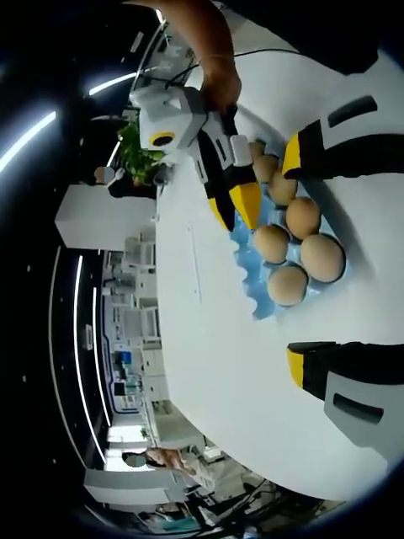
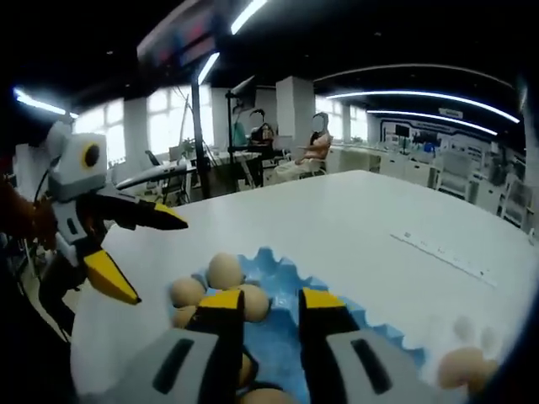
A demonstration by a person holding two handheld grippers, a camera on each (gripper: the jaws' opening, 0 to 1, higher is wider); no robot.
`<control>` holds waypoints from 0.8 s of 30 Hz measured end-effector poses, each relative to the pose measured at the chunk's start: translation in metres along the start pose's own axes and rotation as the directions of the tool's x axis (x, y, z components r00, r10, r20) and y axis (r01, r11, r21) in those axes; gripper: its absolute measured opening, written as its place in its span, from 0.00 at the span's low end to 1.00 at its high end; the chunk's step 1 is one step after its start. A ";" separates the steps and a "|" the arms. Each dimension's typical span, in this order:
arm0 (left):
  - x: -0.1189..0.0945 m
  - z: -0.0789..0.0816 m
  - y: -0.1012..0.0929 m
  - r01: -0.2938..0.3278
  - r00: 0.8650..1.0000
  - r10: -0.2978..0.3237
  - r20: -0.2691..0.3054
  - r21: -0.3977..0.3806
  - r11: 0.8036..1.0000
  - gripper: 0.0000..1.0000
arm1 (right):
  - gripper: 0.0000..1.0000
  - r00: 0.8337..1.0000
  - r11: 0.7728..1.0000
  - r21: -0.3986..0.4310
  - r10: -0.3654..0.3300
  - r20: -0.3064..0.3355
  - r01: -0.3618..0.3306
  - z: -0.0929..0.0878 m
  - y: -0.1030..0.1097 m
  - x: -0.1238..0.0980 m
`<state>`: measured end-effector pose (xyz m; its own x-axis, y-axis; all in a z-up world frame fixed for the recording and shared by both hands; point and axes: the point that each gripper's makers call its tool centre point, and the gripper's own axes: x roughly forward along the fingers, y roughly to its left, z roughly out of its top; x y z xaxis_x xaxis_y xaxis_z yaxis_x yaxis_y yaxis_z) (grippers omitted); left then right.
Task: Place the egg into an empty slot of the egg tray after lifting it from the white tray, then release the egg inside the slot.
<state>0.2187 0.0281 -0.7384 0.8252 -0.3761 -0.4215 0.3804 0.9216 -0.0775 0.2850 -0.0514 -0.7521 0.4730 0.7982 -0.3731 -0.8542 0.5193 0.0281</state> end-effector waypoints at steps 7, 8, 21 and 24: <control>0.000 0.002 -0.002 0.004 1.000 -0.004 0.006 0.006 1.000 0.80 | 0.24 0.999 0.999 0.011 -0.053 0.000 0.053 -0.006 -0.015 -0.020; -0.001 0.002 -0.002 0.003 1.000 -0.003 0.007 0.009 1.000 0.80 | 0.25 0.998 0.998 0.015 -0.069 0.008 0.069 -0.006 -0.019 -0.027; -0.003 0.002 0.000 -0.002 1.000 0.002 0.008 0.009 1.000 0.80 | 0.25 0.900 0.891 0.136 -0.436 -0.018 0.434 -0.046 -0.117 -0.132; -0.003 0.002 -0.002 0.001 1.000 -0.001 0.006 0.011 1.000 0.79 | 0.25 0.852 0.839 0.157 -0.522 -0.039 0.521 -0.055 -0.140 -0.160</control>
<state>0.2167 0.0275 -0.7353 0.8273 -0.3779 -0.4157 0.3860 0.9200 -0.0682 0.3170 -0.2682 -0.7470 0.8402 0.3975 -0.3689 -0.4365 0.8993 -0.0252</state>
